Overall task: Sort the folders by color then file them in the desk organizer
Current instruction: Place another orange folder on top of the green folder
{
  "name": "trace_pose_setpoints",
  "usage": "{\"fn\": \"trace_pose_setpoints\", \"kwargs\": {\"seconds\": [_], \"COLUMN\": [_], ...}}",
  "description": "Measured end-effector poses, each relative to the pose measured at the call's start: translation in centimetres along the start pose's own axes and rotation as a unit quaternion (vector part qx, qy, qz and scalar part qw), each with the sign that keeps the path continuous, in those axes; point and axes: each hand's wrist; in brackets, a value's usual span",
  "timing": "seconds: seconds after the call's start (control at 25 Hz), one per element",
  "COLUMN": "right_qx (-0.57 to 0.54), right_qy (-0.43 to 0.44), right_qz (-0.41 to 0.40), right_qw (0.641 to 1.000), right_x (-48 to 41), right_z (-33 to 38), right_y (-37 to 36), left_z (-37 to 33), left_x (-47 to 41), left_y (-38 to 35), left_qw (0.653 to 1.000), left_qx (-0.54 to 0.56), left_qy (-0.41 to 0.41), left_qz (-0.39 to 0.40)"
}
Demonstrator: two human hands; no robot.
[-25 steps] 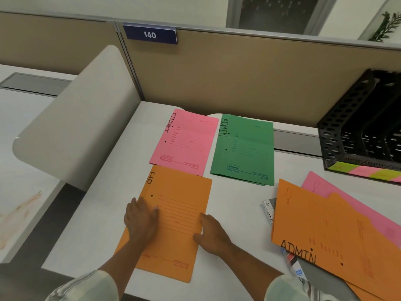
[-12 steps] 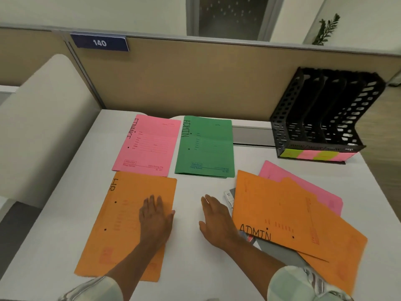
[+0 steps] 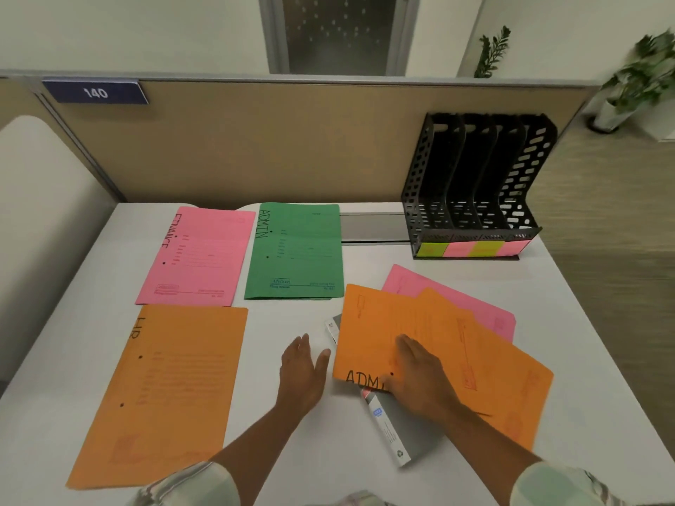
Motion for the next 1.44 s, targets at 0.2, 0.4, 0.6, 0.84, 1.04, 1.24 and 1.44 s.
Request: {"fn": "trace_pose_setpoints", "kwargs": {"seconds": [0.2,0.4,0.6,0.84,1.04,1.24,1.44], "right_qx": [0.025,0.034,-0.009,-0.055,-0.164,-0.272,-0.285], "right_qy": [-0.014,-0.003,-0.008,0.005,0.000,-0.102,-0.157], "right_qz": [0.054,0.082,0.063,0.029,-0.002,-0.075,-0.061], "right_qw": [0.998,0.996,0.998,0.998,0.986,0.954,0.944], "right_x": [2.1,2.6,2.2,1.7,1.1,-2.0,-4.7], "right_z": [-4.6,-5.3,-5.1,-4.0,-4.2,-6.1,-7.7], "right_y": [-0.9,-1.6,-1.1,0.7,3.0,5.7,7.9], "left_z": [-2.2,-2.7,-5.9,-10.9,-11.8,-10.6,-9.2], "left_x": [1.8,2.7,2.9,3.2,2.8,0.2,-1.9], "left_y": [-2.2,-3.4,-3.5,-5.3,-5.2,0.4,6.4], "left_qw": [0.969,0.906,0.851,0.791,0.830,0.842,0.820], "left_qx": [0.216,0.386,0.498,0.601,0.554,0.535,0.566], "left_qy": [0.112,0.168,0.165,0.112,0.070,0.058,0.043], "left_qz": [0.038,0.039,-0.007,0.007,0.007,-0.045,-0.068]}}
Point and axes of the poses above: each hand's wrist, its own x-axis away from the middle knuckle, its own y-axis out of the back of the hand, z = x × y, and after that the axes turned 4 degrees about z, right-handed
